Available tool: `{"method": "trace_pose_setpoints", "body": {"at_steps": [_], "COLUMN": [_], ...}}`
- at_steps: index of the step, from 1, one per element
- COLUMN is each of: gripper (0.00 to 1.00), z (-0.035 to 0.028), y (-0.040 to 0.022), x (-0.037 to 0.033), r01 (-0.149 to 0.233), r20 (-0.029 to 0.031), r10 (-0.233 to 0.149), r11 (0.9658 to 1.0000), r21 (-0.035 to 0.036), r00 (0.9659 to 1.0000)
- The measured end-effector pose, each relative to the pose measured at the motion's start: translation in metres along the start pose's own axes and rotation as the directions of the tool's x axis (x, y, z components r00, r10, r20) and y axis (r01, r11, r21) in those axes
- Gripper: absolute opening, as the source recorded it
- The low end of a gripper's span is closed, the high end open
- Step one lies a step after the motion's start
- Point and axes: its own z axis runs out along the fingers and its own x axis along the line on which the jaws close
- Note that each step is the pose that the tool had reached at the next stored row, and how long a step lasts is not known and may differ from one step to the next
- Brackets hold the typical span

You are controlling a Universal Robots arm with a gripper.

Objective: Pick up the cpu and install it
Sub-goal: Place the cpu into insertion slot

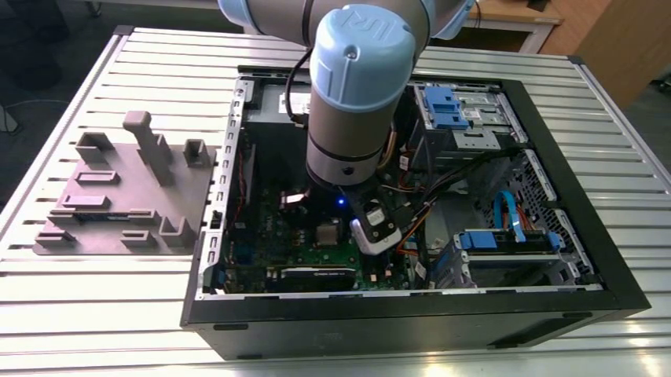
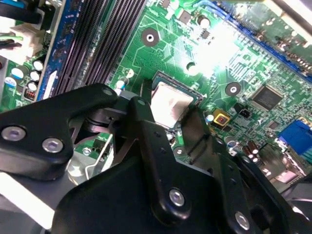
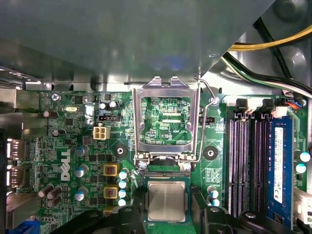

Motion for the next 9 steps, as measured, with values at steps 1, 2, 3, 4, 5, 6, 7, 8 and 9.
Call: {"method": "trace_pose_setpoints", "body": {"at_steps": [1, 2, 3, 4, 5, 6, 7, 8, 9], "gripper": [0.47, 0.46, 0.46, 0.46, 0.46, 0.46, 0.46, 0.46, 0.46], "z": [0.0000, 0.0000, 0.0001, 0.0001, 0.0001, 0.0001, -0.0007, -0.0019, -0.0039], "y": [0.0000, 0.0000, 0.0000, 0.0000, 0.0000, 0.0000, 0.0000, 0.0000, 0.0000], "x": [0.0000, 0.0000, 0.0000, 0.0000, 0.0000, 0.0001, 0.0001, 0.0001, 0.0002], "r01": [0.000, 0.000, 0.000, 0.000, 0.000, 0.000, 0.000, 0.000, 0.000], "r20": [-0.0002, -0.0002, -0.0002, -0.0001, -0.0001, -0.0001, 0.0000, -0.0001, -0.0006], "r10": [0.000, 0.000, 0.000, 0.000, 0.000, 0.000, 0.000, 0.000, 0.000], "r11": [1.0000, 1.0000, 1.0000, 1.0000, 1.0000, 1.0000, 1.0000, 1.0000, 1.0000], "r21": [-0.0001, -0.0002, -0.0003, -0.0004, -0.0004, -0.0004, -0.0007, -0.0010, -0.0005], "r00": [1.0000, 1.0000, 1.0000, 1.0000, 1.0000, 1.0000, 1.0000, 1.0000, 1.0000]}}
